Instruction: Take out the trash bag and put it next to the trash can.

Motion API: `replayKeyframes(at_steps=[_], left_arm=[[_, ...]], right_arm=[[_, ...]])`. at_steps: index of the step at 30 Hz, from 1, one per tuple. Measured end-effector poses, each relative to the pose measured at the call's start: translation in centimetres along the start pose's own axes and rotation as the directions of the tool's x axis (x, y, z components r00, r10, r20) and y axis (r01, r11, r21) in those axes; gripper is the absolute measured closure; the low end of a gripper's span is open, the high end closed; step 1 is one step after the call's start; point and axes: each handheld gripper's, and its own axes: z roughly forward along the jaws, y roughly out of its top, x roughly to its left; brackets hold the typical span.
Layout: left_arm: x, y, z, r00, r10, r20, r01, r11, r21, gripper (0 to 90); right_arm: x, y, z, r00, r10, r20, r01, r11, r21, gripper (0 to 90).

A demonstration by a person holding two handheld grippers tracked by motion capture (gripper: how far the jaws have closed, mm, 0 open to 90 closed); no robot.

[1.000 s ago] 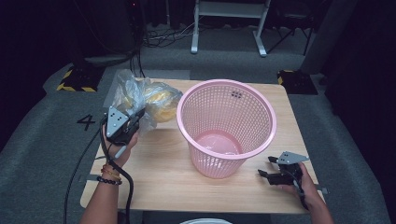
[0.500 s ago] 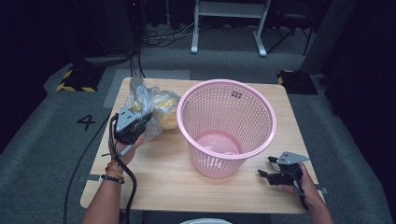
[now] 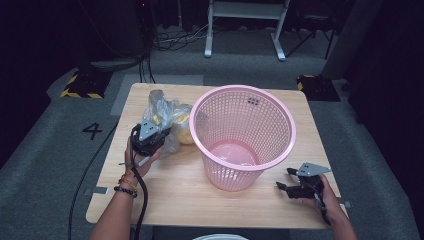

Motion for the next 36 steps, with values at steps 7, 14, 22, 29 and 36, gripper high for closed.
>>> replayKeyframes(at_steps=[7, 14, 22, 29, 36], left_arm=[[0.0, -0.8, 0.9, 0.9997, -0.018, 0.018, 0.017, 0.9992, 0.035, 83.7], [0.5, -1.2, 1.0, 0.9975, -0.067, 0.023, 0.066, 0.997, 0.041, 72.5], [0.6, -1.0, 0.6, 0.9959, -0.09, -0.008, 0.09, 0.994, 0.062, 44.8], [0.0, -0.4, 0.7, 0.9959, -0.081, -0.041, 0.086, 0.9847, 0.151, 19.6], [-0.6, -0.1, 0.0, 0.9969, -0.064, -0.047, 0.073, 0.9726, 0.221, 16.0]], right_arm=[[-0.1, -0.1, 0.0, 1.0, 0.004, -0.005, -0.004, 1.0, -0.002, 27.0], [-0.2, -0.2, 0.0, 0.9999, 0.012, -0.009, -0.012, 1.0, -0.007, 27.0], [-0.2, -0.2, 0.0, 0.9998, 0.016, -0.012, -0.017, 1.0, -0.009, 27.0], [-0.2, -0.2, 0.0, 0.9997, 0.02, -0.013, -0.02, 1.0, -0.01, 27.1], [-0.2, -0.2, 0.0, 0.9996, 0.023, -0.013, -0.023, 1.0, -0.009, 27.0]])
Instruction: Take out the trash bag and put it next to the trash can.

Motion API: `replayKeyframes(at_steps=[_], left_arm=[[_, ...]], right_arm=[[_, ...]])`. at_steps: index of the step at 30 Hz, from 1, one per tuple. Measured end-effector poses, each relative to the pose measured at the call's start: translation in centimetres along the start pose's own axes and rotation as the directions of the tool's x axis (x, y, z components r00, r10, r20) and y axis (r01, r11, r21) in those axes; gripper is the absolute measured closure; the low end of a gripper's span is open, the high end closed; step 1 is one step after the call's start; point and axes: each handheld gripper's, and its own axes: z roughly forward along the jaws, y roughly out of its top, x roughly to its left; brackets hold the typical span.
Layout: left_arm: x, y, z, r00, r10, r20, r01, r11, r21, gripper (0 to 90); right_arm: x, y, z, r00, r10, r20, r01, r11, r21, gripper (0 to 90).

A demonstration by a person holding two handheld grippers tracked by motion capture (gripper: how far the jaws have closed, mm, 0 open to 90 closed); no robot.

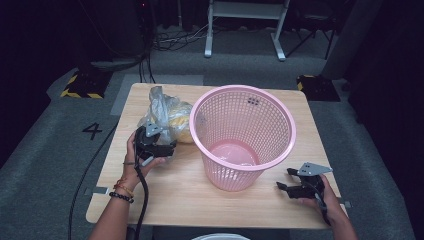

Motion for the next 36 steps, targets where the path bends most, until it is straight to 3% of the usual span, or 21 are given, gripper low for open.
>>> replayKeyframes(at_steps=[5, 9, 14, 19, 28, 36], left_arm=[[-0.2, -0.1, -0.9, 0.9996, -0.004, 0.029, 0.003, 0.9999, 0.013, 16.0], [-0.2, -0.5, -1.7, 0.9977, 0.015, 0.066, -0.017, 0.9993, 0.033, 16.0], [-0.5, -1.6, -2.5, 0.9958, 0.075, 0.053, -0.079, 0.9937, 0.079, 16.1], [-1.2, -2.9, -2.9, 0.9887, 0.15, 0.007, -0.149, 0.9797, 0.134, 16.2], [-1.1, -6.3, -2.7, 0.9965, 0.079, 0.027, -0.083, 0.9826, 0.166, 16.0], [-1.5, -8.1, -3.0, 0.9961, 0.078, 0.041, -0.084, 0.9807, 0.176, 15.8]], right_arm=[[0.0, 0.0, 0.0, 1.0, 0.001, 0.0, -0.001, 1.0, 0.002, 27.0], [0.0, 0.0, 0.0, 1.0, 0.002, -0.001, -0.002, 1.0, 0.001, 27.0], [0.0, 0.0, 0.0, 1.0, 0.001, 0.001, -0.001, 1.0, 0.002, 27.0], [0.0, 0.0, 0.0, 1.0, 0.003, -0.002, -0.003, 1.0, 0.001, 27.0], [0.0, 0.0, 0.0, 1.0, 0.0, 0.0, 0.0, 1.0, 0.0, 27.1], [0.0, 0.0, 0.0, 1.0, -0.002, -0.004, 0.002, 1.0, 0.0, 27.1]])
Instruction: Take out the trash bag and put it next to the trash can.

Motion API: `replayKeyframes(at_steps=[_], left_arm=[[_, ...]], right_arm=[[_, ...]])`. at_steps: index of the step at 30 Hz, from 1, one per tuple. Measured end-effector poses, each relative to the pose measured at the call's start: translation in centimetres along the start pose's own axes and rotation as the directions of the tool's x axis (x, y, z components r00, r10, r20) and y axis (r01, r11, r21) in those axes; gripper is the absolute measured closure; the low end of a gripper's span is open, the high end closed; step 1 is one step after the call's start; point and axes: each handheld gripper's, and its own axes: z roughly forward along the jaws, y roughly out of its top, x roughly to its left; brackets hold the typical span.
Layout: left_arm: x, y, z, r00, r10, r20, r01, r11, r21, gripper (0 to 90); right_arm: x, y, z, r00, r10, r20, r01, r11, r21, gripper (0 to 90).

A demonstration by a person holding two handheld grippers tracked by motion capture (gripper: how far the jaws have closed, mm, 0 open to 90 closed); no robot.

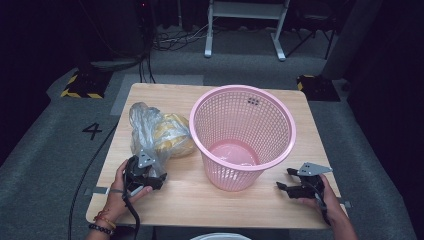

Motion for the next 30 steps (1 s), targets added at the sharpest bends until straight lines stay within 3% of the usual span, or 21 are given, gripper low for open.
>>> replayKeyframes(at_steps=[6, 15, 30], left_arm=[[-0.4, -1.4, 0.1, 0.9998, -0.012, -0.016, 0.012, 0.9999, -0.005, 15.7], [0.2, -3.0, 0.1, 0.9984, -0.046, 0.034, 0.048, 0.9976, -0.05, 15.5], [0.5, -3.4, -0.1, 0.9974, -0.055, 0.045, 0.058, 0.997, -0.051, 15.3]], right_arm=[[0.1, 0.0, 0.0, 1.0, -0.006, 0.003, 0.006, 1.0, -0.001, 27.2], [0.1, 0.0, 0.0, 0.9999, -0.011, 0.002, 0.011, 1.0, -0.002, 27.1], [-0.1, 0.0, 0.0, 1.0, -0.001, -0.004, 0.001, 1.0, 0.002, 26.2]])
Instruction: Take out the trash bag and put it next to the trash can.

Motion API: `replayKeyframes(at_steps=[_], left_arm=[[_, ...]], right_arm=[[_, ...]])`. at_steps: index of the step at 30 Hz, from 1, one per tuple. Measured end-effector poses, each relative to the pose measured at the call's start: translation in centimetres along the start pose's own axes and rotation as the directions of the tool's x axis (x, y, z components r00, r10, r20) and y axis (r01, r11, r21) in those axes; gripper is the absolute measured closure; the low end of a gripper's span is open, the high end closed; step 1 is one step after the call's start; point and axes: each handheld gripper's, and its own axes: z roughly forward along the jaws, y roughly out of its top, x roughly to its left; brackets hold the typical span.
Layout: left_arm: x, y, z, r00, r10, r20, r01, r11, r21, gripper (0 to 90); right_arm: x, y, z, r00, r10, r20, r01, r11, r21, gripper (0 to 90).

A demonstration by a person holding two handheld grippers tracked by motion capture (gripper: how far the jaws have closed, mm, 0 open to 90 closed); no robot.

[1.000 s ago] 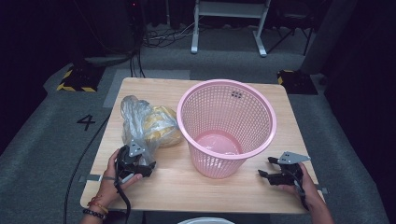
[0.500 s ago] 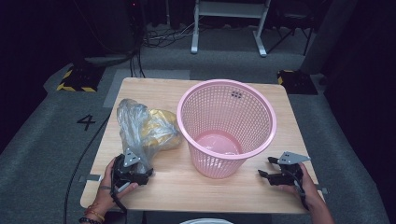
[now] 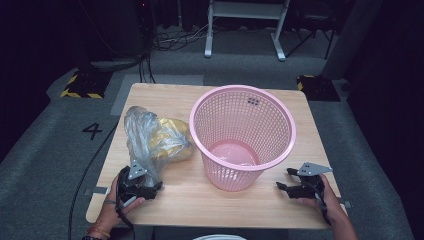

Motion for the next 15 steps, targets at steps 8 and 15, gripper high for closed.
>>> replayKeyframes(at_steps=[8, 15], left_arm=[[0.04, 0.02, 0.04, 1.0, 0.004, 0.002, -0.004, 1.0, -0.002, 15.3], [0.04, 0.03, 0.04, 1.0, 0.004, 0.002, -0.004, 1.0, -0.002, 15.3]], right_arm=[[-0.17, 0.04, 0.06, 0.9999, 0.003, -0.01, -0.003, 1.0, 0.003, 25.6], [-0.23, 0.1, 0.14, 0.9999, 0.0, -0.016, 0.0, 1.0, 0.003, 25.4]])
